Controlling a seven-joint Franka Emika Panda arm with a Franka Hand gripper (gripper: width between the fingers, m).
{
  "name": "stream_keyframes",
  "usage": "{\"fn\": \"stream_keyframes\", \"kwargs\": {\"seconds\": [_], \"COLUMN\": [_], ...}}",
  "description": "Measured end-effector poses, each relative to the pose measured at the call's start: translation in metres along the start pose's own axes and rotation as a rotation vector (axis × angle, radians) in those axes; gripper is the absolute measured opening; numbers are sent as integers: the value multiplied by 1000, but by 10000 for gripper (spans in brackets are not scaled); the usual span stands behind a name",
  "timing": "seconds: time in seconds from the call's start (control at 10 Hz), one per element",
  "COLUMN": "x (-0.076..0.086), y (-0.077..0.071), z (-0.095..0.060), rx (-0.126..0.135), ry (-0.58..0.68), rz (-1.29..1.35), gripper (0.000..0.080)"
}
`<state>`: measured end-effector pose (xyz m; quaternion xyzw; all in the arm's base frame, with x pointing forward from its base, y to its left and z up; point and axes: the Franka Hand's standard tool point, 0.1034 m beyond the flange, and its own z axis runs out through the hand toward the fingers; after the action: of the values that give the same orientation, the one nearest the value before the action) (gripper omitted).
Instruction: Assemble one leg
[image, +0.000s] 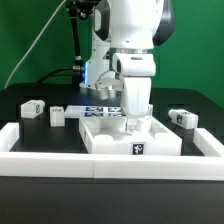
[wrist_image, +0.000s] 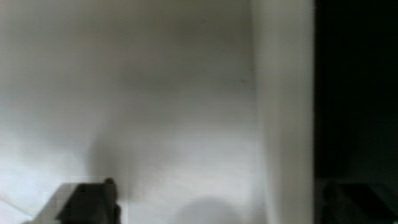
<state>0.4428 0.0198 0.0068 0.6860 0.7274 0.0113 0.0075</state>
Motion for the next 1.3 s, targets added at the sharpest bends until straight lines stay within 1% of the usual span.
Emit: {"fn": "stream_keyframes", "kwargs": {"seconds": [0.1, 0.2, 0.3, 0.4, 0.5, 1.0, 1.1, 1.2, 1.3], "x": [0, 0, 0, 0, 0, 1, 7, 13, 20], "y": [0, 0, -1, -1, 0, 0, 1, 6, 15], "z": [0, 0, 0, 1, 0, 1, 1, 1, 1], "rx": [0, 1, 2, 2, 2, 2, 2, 5, 12], "ry": [0, 0, 0, 0, 0, 0, 2, 2, -1], "rz": [0, 0, 0, 0, 2, 15, 25, 17, 9], "gripper": [415, 415, 229, 229, 66, 59, 59, 60, 60]}}
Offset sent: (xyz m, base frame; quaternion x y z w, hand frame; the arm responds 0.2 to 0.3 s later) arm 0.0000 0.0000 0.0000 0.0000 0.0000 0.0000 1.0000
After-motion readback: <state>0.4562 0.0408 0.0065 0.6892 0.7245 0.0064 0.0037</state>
